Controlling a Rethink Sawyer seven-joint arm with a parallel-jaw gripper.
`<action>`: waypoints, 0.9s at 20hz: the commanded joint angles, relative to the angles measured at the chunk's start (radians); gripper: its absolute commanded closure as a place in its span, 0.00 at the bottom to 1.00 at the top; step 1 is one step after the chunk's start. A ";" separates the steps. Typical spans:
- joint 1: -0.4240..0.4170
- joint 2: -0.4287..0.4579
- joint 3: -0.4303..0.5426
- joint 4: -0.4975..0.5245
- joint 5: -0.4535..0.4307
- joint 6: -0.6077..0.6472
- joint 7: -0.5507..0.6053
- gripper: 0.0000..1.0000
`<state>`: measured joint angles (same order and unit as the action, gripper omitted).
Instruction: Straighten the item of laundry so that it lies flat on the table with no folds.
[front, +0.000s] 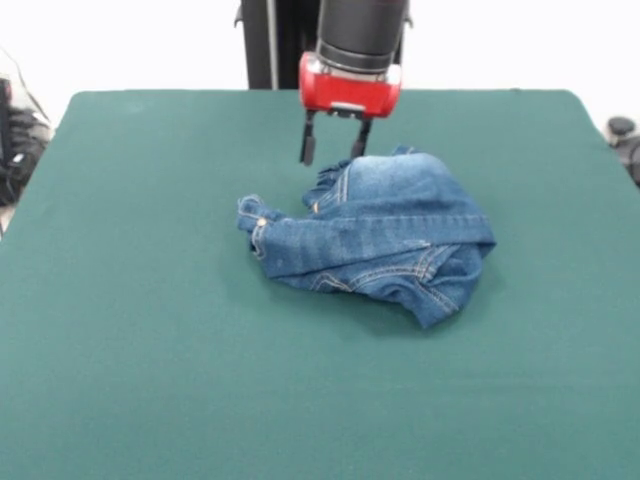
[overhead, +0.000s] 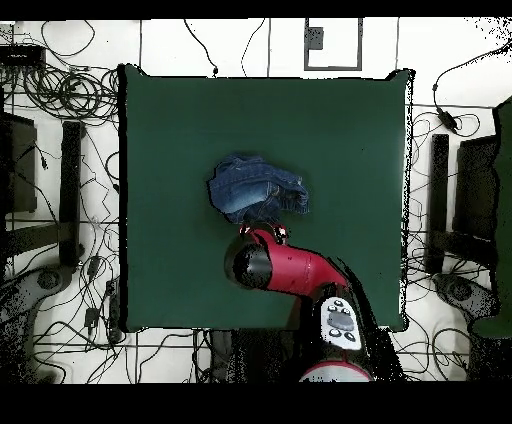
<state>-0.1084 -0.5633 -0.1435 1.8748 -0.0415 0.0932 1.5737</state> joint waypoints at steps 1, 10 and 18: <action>-0.012 0.097 0.110 -0.028 0.037 -0.143 0.234 0.00; -0.090 0.169 0.196 -0.008 0.033 -0.293 0.278 0.00; -0.135 0.166 0.243 0.022 0.021 -0.327 0.273 0.00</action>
<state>-0.2151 -0.4522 -0.0530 1.8919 -0.0415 -0.1483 1.5737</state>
